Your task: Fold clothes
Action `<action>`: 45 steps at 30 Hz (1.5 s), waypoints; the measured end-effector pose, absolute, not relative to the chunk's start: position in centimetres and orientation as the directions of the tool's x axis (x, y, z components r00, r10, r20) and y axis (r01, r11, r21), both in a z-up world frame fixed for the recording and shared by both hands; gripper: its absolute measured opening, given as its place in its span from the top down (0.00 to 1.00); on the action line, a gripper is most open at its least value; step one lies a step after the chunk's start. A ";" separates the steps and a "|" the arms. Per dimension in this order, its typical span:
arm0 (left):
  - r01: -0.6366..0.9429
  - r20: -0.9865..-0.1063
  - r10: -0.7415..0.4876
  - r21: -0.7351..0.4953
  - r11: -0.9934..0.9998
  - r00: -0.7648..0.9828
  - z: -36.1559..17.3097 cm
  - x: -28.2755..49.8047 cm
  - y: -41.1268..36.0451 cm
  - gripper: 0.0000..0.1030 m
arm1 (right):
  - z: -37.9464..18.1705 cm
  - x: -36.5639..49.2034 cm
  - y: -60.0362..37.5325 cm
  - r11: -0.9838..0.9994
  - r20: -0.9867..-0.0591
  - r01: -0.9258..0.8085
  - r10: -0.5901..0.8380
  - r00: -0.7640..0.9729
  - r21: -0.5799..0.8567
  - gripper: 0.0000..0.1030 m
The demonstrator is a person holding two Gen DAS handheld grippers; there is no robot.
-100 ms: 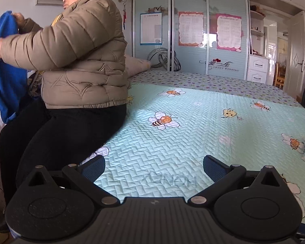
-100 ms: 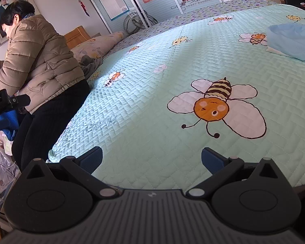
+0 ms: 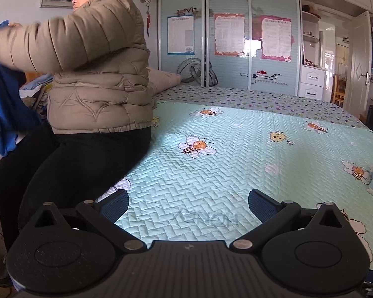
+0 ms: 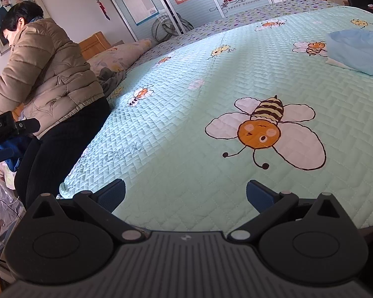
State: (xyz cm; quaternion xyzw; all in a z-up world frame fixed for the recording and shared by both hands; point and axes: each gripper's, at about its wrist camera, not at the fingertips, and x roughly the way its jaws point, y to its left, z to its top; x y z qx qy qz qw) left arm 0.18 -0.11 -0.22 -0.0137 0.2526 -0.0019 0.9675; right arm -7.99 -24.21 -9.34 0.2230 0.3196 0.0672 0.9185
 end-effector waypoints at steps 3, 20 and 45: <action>0.001 -0.489 -0.011 -0.020 1.000 0.872 -0.4 0.4 -0.2 0.01 | -9.2 -8.5 -24.4 0.889 -0.560 0.025 0.266 0.785 0.457 0.00; 0.001 -0.495 -0.004 -0.006 1.000 0.869 -0.9 0.0 0.3 0.01 | -9.8 -8.3 -24.2 0.894 -0.560 0.020 0.263 0.786 0.447 0.00; -0.025 -0.520 0.030 0.018 1.000 0.853 -1.2 -0.9 0.8 0.01 | -9.9 -8.3 -24.2 0.893 -0.563 0.022 0.263 0.784 0.449 0.00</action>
